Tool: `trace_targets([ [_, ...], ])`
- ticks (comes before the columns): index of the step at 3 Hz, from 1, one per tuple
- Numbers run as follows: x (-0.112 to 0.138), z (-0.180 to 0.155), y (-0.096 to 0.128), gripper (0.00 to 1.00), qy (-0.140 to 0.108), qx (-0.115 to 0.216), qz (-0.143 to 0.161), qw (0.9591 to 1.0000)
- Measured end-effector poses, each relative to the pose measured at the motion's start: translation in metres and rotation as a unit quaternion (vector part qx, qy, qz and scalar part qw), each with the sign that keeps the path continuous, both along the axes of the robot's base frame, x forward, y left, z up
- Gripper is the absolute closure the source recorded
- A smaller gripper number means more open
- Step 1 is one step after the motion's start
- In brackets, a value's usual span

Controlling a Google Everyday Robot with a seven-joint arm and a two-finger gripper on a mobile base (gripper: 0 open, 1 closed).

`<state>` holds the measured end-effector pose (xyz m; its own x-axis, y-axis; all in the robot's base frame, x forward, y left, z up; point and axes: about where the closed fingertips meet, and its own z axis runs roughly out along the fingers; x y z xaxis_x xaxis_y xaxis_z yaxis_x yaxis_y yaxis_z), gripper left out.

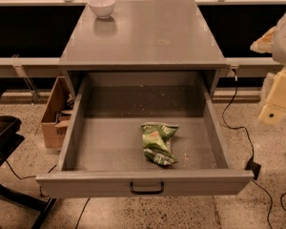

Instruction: Pick green jalapeno chip bag from top drawer and place on counter

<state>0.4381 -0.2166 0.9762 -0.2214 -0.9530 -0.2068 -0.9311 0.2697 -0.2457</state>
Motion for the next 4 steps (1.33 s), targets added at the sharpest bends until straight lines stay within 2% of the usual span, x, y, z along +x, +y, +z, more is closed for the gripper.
trace_targets([
  [1, 0.000, 0.000, 0.000, 0.00, 0.000, 0.000, 0.000, 1.0000],
  [2, 0.001, 0.002, 0.002, 0.00, -0.019, 0.010, -0.008, 0.9997],
  [3, 0.021, -0.032, 0.013, 0.00, -0.030, 0.025, -0.031, 0.9988],
  [4, 0.055, -0.073, 0.024, 0.00, -0.050, 0.049, -0.051, 0.9962],
])
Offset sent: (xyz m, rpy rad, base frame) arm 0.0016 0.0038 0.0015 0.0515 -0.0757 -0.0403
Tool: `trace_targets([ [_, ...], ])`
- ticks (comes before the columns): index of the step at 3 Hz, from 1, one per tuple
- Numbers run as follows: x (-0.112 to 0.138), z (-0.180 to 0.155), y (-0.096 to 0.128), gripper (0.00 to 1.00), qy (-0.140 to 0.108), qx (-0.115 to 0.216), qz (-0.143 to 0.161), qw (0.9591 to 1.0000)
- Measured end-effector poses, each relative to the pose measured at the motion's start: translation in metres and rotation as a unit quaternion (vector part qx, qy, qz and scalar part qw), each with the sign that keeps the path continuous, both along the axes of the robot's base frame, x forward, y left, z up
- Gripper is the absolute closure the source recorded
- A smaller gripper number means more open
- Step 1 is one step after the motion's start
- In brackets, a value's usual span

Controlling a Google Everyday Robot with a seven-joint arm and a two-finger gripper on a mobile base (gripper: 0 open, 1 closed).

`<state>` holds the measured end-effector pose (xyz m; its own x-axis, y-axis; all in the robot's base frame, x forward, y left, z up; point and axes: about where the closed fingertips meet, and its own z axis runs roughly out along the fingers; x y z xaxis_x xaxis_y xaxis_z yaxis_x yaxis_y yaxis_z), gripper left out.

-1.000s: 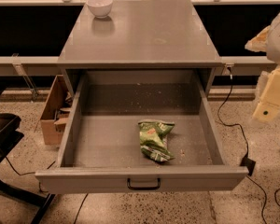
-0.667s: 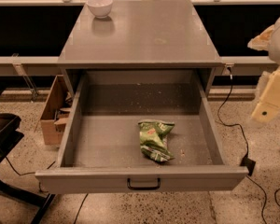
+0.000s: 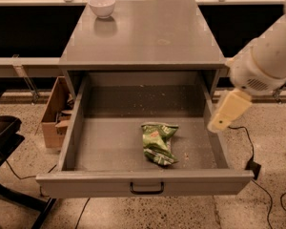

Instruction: Pick green jalapeno chip bag from top drawer and place on counter

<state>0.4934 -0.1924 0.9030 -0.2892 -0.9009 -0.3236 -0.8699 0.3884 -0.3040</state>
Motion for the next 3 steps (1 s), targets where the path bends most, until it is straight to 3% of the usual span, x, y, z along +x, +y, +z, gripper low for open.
trace_targets([
  [1, 0.037, -0.040, 0.016, 0.00, -0.009, 0.018, -0.012, 0.9997],
  [2, 0.061, -0.082, 0.035, 0.00, 0.006, 0.029, -0.017, 0.9994],
  [3, 0.069, -0.117, 0.060, 0.00, 0.033, 0.042, -0.010, 0.9985],
])
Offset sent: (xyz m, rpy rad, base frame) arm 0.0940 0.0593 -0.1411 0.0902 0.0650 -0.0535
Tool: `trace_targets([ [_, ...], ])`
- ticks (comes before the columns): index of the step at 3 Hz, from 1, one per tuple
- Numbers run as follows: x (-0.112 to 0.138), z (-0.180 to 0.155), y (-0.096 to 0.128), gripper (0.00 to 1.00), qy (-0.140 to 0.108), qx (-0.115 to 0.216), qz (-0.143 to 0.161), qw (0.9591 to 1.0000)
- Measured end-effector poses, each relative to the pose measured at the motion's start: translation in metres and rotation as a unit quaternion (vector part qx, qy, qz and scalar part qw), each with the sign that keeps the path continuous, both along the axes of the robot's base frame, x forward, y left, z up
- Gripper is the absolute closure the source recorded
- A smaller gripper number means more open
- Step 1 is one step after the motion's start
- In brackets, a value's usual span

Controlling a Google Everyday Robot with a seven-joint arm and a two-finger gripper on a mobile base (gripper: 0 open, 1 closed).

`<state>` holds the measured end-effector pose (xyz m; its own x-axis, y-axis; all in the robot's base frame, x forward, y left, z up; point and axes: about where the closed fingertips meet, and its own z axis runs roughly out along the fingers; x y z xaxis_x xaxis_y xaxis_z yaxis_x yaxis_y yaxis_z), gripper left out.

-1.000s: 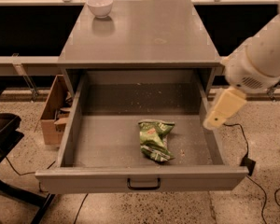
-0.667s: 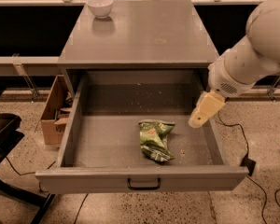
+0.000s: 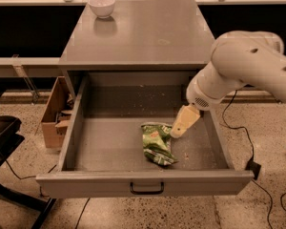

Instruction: Pick green jalapeno chip bag from top drawer and place on counter

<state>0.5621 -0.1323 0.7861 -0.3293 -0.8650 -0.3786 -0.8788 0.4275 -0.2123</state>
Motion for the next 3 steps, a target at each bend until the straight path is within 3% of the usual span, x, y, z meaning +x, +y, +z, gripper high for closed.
trace_targets([
  [2, -0.004, -0.050, 0.041, 0.00, 0.047, 0.037, 0.015, 0.9981],
  [3, 0.008, -0.111, 0.040, 0.00, 0.062, 0.065, -0.001, 0.9960],
])
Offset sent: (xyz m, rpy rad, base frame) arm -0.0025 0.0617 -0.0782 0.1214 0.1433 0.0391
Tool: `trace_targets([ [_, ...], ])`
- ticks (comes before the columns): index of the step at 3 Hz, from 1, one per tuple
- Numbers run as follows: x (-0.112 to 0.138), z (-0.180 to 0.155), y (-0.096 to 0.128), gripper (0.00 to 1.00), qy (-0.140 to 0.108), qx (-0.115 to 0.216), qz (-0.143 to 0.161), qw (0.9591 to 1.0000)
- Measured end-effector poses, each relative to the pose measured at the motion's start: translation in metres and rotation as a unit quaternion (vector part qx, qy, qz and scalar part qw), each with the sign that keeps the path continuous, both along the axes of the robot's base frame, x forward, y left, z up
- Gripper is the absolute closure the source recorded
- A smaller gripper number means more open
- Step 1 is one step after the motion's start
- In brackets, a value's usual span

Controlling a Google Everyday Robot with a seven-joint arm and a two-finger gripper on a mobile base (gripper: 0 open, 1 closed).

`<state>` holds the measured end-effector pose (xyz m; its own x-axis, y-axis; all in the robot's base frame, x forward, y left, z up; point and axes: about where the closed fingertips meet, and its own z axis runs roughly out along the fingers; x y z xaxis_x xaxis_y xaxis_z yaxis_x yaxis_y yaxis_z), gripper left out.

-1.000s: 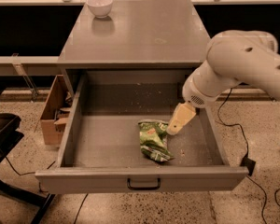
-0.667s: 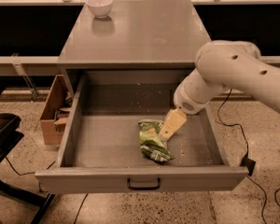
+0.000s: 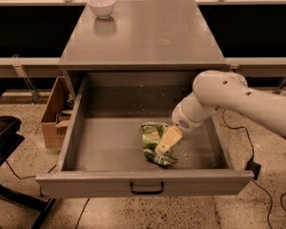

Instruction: Pick green jalapeno chip bag from top drawer and place on counter

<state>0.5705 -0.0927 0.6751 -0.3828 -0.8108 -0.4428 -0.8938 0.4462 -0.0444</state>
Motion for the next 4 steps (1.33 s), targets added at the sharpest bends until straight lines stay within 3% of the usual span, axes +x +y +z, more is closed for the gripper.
trace_targets([
  [2, -0.003, -0.009, 0.011, 0.02, 0.010, -0.014, 0.004, 0.9998],
  [3, -0.008, -0.036, 0.023, 0.24, 0.036, -0.010, 0.008, 0.9993],
  [4, -0.008, -0.038, 0.023, 0.47, 0.037, -0.009, 0.008, 0.9992],
])
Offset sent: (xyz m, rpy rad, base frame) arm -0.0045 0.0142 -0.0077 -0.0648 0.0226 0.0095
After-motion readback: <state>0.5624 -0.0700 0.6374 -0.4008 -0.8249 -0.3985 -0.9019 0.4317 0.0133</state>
